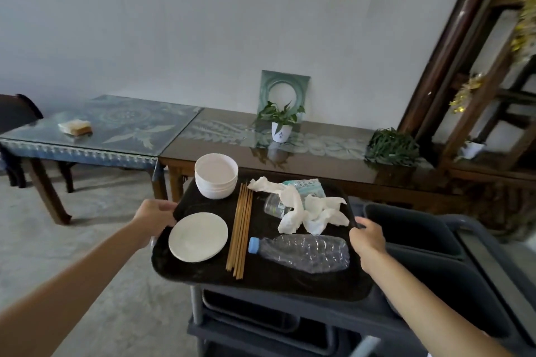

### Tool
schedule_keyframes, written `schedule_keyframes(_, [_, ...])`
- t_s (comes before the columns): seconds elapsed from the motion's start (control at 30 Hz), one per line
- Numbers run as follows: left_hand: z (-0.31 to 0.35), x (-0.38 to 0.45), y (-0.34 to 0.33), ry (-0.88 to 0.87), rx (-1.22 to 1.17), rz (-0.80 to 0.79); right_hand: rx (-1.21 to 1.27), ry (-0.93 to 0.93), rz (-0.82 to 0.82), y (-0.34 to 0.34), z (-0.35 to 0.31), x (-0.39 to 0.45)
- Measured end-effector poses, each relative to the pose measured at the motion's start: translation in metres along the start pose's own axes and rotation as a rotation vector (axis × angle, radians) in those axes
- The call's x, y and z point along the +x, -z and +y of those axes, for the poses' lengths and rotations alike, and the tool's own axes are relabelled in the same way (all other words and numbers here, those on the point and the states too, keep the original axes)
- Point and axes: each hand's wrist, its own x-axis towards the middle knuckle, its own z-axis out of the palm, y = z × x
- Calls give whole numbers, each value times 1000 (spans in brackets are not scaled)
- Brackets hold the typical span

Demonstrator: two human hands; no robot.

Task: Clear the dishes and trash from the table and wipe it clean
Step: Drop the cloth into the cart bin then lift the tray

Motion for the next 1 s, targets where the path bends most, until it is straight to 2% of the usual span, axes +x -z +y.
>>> schedule_keyframes(0.37, [-5,138,-74,-20,251,-74,-68,-153,102,-52,46,57])
schedule_keyframes(0.47, [-14,157,-90,39,273,-109,-92,-182,106,-62,57,66])
schedule_keyframes(0.6, [-20,181,-102,145,213,-69,-106,-202,69,-74,64,77])
schedule_keyframes(0.77, [-18,201,-114,411,-94,-94,-102,-213,54,-87,71,90])
schedule_keyframes(0.9, [-16,206,-120,461,-104,-154,-4,-259,77,-96,71,96])
schedule_keyframes(1.0, [-11,202,-121,501,-133,-187,172,-340,100,-100,69,97])
